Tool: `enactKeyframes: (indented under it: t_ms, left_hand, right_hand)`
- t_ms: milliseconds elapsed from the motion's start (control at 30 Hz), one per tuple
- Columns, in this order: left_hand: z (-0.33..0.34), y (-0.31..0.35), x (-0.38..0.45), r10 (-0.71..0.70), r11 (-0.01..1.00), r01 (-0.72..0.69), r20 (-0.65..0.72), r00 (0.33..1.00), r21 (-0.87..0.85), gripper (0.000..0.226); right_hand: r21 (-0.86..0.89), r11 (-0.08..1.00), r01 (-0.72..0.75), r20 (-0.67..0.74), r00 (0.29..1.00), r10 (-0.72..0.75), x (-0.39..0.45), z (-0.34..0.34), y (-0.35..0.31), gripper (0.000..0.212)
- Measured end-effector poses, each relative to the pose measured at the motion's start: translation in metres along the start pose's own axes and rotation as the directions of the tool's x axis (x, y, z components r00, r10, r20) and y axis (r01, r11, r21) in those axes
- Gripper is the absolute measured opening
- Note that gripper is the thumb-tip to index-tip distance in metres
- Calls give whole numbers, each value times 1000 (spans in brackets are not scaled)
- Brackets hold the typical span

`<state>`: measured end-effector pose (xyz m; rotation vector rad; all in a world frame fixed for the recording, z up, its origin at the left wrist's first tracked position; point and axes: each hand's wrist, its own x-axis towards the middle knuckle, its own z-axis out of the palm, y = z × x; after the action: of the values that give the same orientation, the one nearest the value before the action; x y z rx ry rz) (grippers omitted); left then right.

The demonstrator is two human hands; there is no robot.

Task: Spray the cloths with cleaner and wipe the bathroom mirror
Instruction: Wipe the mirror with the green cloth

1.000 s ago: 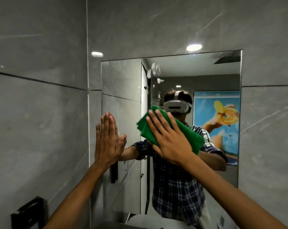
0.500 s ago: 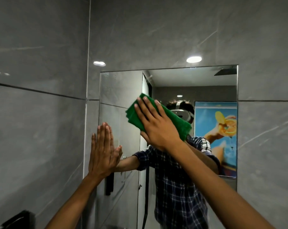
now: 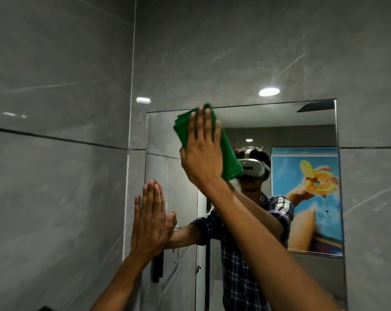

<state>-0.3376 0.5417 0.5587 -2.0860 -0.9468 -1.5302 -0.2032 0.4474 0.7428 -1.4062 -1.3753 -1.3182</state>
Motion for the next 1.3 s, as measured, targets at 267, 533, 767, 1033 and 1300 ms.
enactKeyframes:
  t_ms: [267,533,767,1033,1300]
  left_hand:
    - [-2,2,0,-12,1000,11,13,1000,28,80]
    - [-3,6,-2,5,1000,-5,-23,1000,-6,74]
    - [-6,5,-3,28,999,-28,3,1000,29,75]
    - [-3,8,-3,-10,1000,10,18,1000,16,77]
    - [6,-3,-2,14,1000,-15,-59,998,-25,76]
  right_hand:
    - [-208,967,148,94,987,-131,-120,-30,120,95]
    - [-45,762,-646,-150,759,634,-166,-21,69,84]
    - [-87,926,367,231,912,-339,-178,6,30,93]
    - [-202,915,-349,-37,936,349,-146,-36,121,93]
    - [-38,997,-65,-15,998,64,-46,0,12,84]
